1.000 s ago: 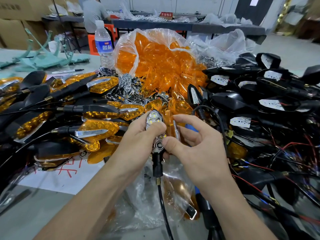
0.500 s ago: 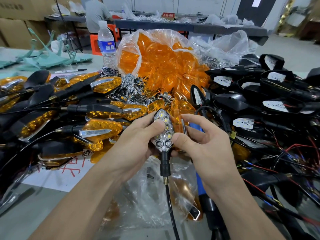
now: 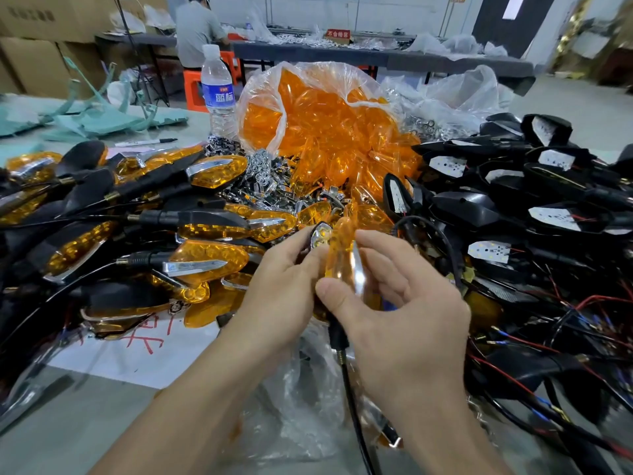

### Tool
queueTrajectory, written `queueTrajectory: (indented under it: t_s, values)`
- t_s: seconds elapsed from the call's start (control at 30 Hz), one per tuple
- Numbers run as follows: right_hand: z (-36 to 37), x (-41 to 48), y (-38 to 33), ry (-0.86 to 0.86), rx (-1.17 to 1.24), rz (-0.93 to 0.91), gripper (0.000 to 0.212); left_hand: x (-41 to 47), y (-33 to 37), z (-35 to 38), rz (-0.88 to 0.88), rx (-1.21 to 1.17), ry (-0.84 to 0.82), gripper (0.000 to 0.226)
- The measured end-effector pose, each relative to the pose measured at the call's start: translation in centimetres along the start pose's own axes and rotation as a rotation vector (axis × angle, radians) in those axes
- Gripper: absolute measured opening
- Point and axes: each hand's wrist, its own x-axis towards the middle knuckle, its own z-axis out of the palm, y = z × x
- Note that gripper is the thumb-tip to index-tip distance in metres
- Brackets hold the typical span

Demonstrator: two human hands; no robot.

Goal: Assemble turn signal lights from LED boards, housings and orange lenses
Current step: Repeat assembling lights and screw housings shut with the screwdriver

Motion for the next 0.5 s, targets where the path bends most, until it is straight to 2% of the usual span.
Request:
queueTrajectory:
  t_s: [0.1,0.23,0.4,0.5]
  values:
    - [0.7,-0.4,0.2,0.004,-0.071,0.009,0.054,-0.5,0.2,0.2,-0.107,-0.191,-0.011,0.028]
    - [0.5,-0.2,0.5,0.027,-0.128,0.029,0.052,-0.7,0.7,0.0,-0.138,-0.317,-0.024,0.035]
    - [0.2,-0.1,0.6,0.000,-0.134,-0.024,0.048,-0.6,0.8,-0.4,-0.100,-0.326,-0.105,0.033]
    - [-0.2,0.4,0.6,-0.046,-0.076,-0.028,0.045,-0.4,0.8,-0.8,-0.047,-0.289,-0.135,0.042]
